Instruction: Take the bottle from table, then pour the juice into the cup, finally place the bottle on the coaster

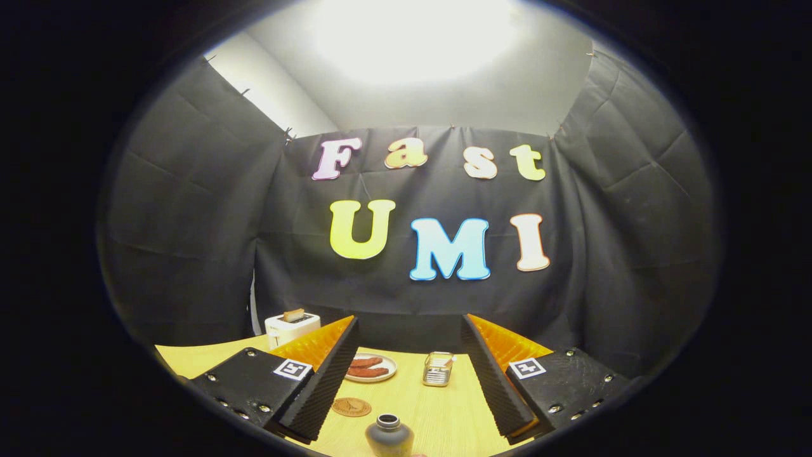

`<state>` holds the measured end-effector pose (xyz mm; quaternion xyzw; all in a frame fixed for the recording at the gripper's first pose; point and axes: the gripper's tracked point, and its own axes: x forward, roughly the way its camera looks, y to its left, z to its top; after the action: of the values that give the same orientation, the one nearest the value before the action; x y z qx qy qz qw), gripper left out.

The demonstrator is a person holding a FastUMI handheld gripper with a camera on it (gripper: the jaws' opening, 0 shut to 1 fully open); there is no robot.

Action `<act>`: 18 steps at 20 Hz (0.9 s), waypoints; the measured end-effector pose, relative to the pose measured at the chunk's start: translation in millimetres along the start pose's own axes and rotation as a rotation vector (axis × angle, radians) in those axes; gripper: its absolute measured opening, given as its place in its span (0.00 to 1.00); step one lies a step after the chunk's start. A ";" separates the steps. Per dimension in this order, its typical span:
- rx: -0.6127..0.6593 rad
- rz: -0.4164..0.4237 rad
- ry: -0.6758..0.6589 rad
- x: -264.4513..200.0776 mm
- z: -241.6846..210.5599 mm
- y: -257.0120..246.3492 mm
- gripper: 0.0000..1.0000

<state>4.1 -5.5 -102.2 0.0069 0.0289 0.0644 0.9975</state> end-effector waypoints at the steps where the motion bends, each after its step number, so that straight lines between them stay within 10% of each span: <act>1: 0.004 0.005 0.012 -1.1 -8.2 -1.7 0.98; 18: 0.035 0.138 0.229 -4.3 -127.7 17.9 0.98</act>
<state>-10.0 13.0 -229.1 0.0192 0.1431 0.1326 0.9806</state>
